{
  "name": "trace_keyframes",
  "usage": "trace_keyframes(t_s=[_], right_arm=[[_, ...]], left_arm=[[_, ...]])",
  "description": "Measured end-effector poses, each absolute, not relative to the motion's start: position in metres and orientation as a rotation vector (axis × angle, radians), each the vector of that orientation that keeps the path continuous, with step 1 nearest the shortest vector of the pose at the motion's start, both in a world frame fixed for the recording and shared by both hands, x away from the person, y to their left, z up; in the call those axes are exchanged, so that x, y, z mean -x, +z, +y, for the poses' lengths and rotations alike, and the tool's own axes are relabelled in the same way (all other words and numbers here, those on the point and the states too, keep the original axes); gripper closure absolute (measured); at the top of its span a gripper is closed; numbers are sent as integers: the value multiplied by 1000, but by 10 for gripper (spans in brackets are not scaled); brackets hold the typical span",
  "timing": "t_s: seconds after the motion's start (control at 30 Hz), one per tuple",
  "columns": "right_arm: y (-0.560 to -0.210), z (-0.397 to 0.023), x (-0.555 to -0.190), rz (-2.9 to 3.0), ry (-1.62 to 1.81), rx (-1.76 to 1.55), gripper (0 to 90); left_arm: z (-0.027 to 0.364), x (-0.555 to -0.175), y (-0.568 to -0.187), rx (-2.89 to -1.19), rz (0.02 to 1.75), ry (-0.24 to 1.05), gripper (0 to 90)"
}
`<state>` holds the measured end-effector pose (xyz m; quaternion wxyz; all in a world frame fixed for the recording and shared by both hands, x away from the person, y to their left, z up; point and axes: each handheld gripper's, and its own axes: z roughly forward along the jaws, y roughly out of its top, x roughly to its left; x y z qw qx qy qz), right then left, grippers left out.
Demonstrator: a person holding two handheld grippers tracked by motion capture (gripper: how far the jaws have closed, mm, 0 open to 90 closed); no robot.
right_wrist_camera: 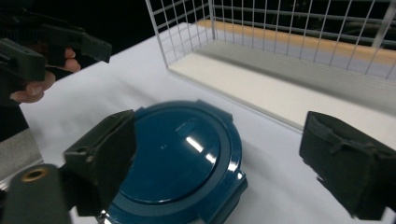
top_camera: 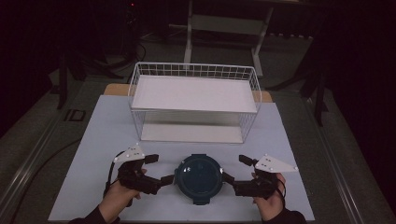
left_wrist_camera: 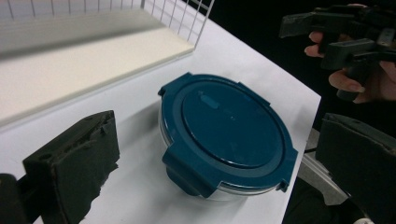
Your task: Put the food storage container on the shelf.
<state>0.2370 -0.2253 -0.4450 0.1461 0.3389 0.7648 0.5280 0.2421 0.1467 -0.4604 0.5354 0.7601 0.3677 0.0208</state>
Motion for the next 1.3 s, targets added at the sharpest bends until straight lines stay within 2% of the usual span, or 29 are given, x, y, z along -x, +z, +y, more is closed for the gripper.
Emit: trace_keyframes(t_s=[0.13,0.37,0.57,0.73,0.8,0.87,1.0,1.07,1.3], right_arm=[[-448,-225,-240,2211,1511,-1019,104],[-452,-225,-240,2244,1506,-1028,105],[-456,-223,-239,2299,1499,-1026,129],[-458,-223,-240,2308,1504,-1041,135],[-458,-223,-240,2305,1504,-1042,135],[-458,-223,-239,2300,1502,-1043,135],[-457,-224,-239,2297,1503,-1040,135],[-457,-224,-239,2301,1503,-1043,135],[-457,-225,-239,2301,1505,-1057,135]], left_arm=[[143,-251,-471,-1816,958,-35,0],[138,-267,-490,-1796,1157,-306,0],[136,-276,-502,-1761,1298,-459,0],[135,-279,-508,-1733,1371,-528,150],[134,-280,-511,-1732,1380,-546,164],[133,-280,-513,-1721,1386,-578,249],[133,-280,-513,-1722,1387,-590,318],[133,-283,-517,-1697,1404,-622,402],[130,-284,-522,-1669,1393,-690,499]])
